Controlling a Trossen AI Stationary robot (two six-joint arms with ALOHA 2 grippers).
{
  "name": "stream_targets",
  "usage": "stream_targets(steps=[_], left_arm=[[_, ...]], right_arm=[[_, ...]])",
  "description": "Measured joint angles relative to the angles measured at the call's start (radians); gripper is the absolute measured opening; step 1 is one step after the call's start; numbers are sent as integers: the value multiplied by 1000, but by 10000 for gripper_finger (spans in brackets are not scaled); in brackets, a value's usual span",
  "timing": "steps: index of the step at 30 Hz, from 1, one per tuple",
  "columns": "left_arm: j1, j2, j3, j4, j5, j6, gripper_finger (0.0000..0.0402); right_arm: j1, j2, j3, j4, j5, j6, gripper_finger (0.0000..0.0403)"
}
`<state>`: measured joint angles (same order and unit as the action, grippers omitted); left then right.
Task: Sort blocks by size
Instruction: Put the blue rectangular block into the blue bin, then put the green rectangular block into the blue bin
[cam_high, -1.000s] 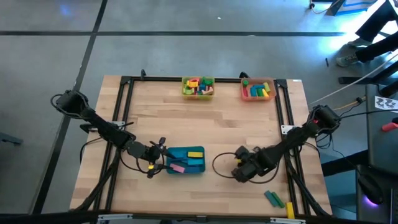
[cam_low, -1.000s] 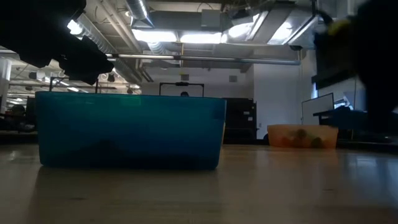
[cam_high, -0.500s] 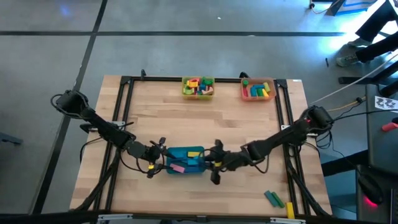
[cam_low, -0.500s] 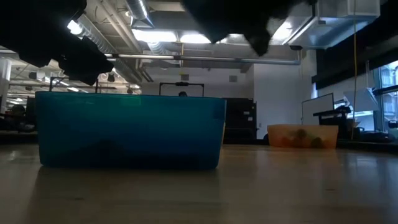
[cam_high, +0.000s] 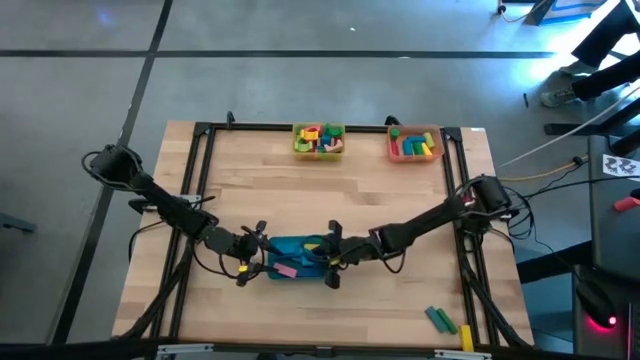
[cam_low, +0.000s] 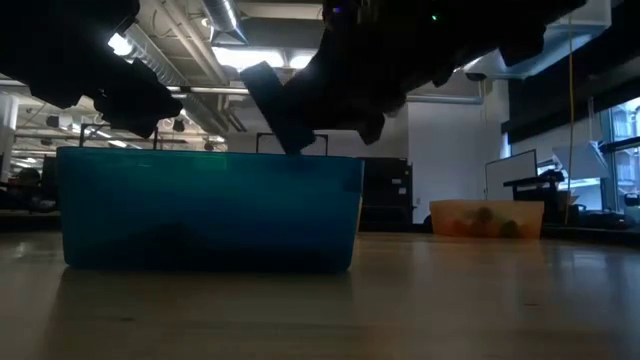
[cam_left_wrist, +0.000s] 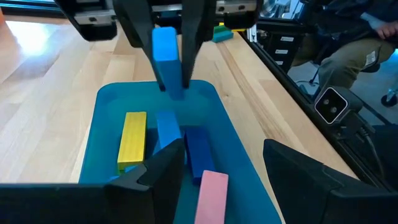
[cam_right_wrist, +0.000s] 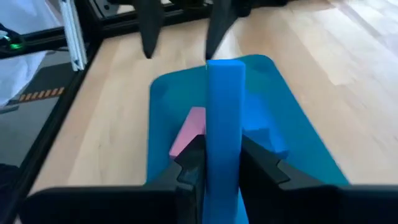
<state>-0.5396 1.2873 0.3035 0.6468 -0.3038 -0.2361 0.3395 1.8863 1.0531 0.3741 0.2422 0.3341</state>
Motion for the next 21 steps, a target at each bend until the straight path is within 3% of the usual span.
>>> stream_targets(steps=[6,15,21], left_arm=[[0,0,0,-3,0,-1,202],[0,0,0,-8,0,-4,202],[0,0,0,-9,0,-11,202]], right_arm=[[0,17,0,16,-1,18,90],[0,16,0,-31,-84,34,195],[15,-47,0,-141,-110,85,209]])
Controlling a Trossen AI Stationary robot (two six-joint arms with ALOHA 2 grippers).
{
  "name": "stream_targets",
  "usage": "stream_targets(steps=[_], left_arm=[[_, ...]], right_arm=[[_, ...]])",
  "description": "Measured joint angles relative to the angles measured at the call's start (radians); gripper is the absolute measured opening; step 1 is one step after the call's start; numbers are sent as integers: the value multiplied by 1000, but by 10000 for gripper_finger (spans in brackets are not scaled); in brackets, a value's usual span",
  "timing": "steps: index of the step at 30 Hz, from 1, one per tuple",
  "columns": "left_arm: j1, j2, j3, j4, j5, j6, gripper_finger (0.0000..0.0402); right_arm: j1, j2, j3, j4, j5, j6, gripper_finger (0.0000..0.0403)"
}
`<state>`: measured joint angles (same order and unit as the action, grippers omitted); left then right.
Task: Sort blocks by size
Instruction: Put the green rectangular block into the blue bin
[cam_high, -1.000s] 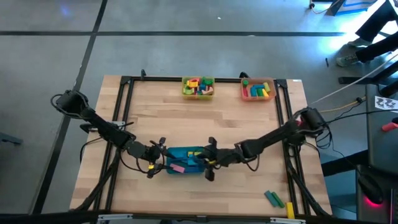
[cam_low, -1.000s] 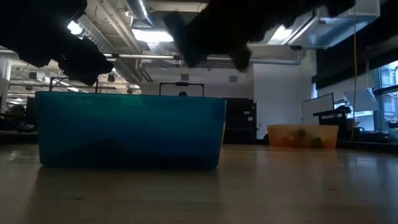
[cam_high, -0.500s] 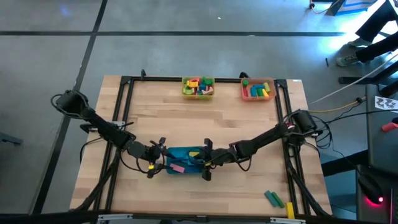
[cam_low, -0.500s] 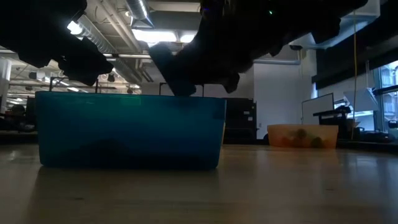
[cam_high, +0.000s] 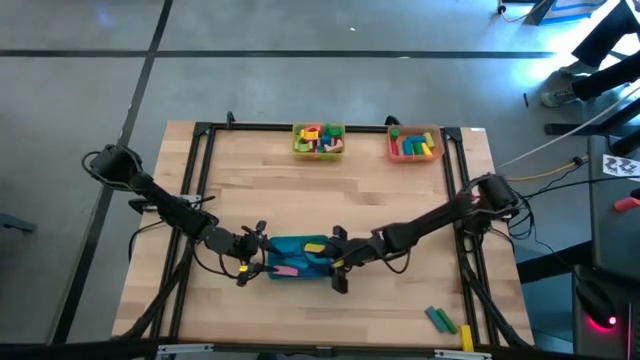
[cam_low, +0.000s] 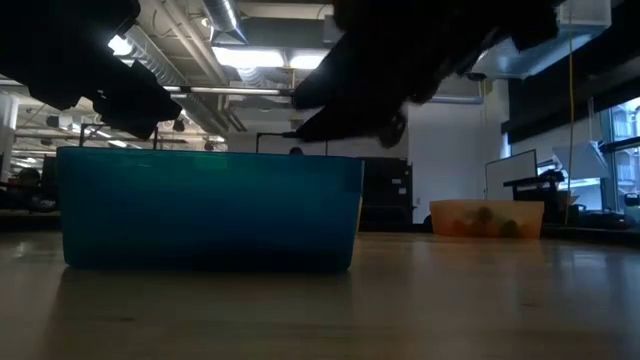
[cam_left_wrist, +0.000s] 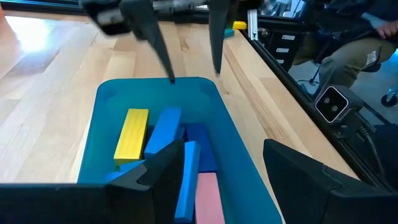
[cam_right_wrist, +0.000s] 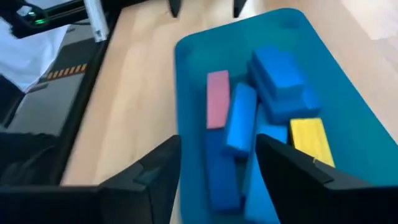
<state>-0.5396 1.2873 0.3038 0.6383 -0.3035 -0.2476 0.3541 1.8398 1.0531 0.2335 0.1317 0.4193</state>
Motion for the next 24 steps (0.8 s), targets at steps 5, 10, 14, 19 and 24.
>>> stream_targets(steps=[5,10,14,19,24], left_arm=[[0,0,0,1,0,3,202],[0,0,0,1,0,1,202],[0,0,0,9,0,1,202],[0,0,0,13,0,11,202],[5,0,0,38,-8,25,202]], right_arm=[[30,-127,0,-202,-19,101,196],[93,-222,0,-393,-20,276,181],[164,-252,2,-528,-18,470,171],[280,-252,2,-721,-21,757,161],[407,-252,2,-859,-20,1068,154]])
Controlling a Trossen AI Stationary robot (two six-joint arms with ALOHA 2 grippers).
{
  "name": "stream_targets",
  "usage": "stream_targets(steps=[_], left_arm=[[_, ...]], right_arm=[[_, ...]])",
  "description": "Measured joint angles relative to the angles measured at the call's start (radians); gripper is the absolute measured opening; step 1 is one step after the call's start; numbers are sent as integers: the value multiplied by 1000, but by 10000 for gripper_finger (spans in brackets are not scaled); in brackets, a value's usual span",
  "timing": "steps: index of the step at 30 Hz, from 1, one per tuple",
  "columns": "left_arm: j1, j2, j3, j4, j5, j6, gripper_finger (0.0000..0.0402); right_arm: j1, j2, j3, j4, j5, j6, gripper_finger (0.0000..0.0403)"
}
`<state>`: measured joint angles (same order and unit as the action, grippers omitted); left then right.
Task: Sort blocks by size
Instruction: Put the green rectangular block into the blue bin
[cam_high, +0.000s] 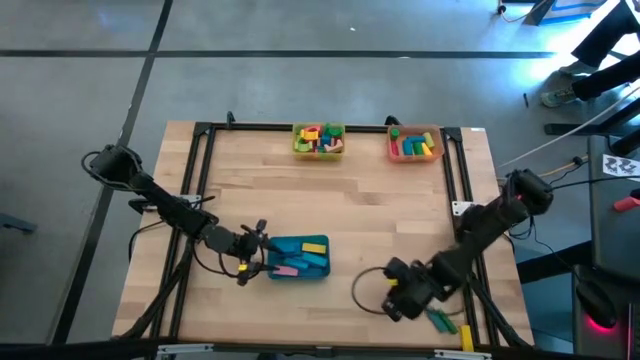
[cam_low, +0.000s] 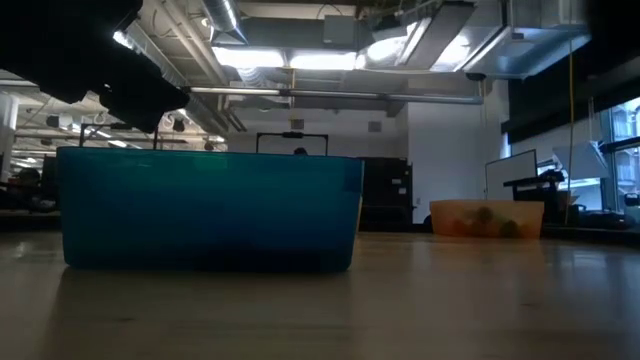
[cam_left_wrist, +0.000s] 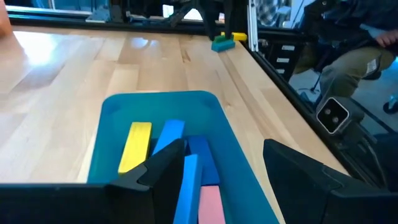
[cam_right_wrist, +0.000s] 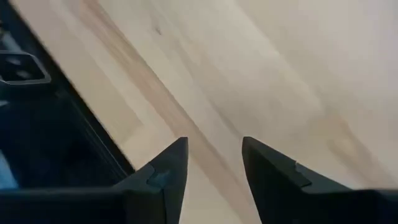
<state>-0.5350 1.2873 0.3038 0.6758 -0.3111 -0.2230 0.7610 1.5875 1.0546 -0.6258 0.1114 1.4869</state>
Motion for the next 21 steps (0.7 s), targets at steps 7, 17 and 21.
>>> stream_targets(steps=[7,17,21], left_arm=[[0,0,0,-4,0,-2,202],[0,0,0,-4,0,-9,202],[0,0,0,-5,0,-9,202]], right_arm=[[142,0,0,-97,14,309,155],[209,2,-2,-132,-75,575,252],[238,24,-2,-129,-107,655,281]])
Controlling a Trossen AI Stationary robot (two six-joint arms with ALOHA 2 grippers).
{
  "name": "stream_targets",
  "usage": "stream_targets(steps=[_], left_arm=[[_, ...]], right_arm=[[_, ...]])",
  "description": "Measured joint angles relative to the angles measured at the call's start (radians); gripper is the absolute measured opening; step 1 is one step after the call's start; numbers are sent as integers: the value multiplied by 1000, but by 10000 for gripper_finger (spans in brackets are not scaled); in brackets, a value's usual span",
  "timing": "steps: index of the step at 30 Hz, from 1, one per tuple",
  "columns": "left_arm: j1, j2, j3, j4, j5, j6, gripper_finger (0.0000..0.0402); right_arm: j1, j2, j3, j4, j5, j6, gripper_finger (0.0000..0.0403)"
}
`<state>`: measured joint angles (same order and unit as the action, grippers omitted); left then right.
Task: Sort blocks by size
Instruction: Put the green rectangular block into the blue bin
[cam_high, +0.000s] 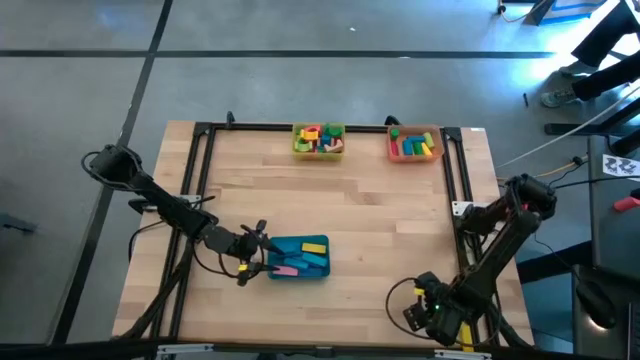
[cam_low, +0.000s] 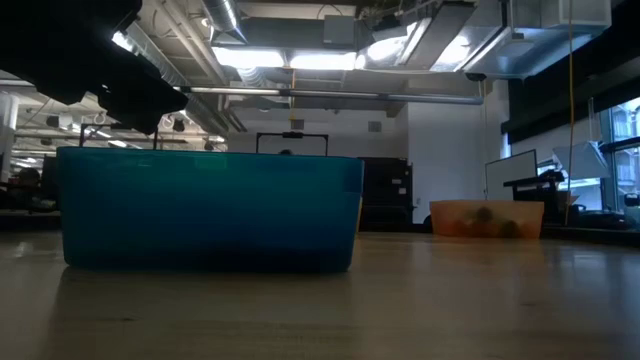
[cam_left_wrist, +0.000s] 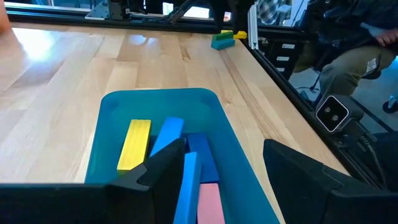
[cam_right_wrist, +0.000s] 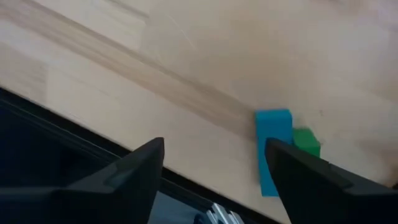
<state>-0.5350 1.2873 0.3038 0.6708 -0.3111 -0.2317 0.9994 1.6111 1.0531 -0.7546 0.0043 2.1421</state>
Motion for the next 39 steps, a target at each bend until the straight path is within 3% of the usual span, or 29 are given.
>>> stream_targets(steps=[10,24,39], left_arm=[[0,0,0,0,0,3,202],[0,0,0,-2,0,4,202],[0,0,0,-2,0,3,202]], right_arm=[[2,78,0,67,-199,6,269],[11,77,0,14,-237,27,230],[24,77,0,-26,-265,35,227]])
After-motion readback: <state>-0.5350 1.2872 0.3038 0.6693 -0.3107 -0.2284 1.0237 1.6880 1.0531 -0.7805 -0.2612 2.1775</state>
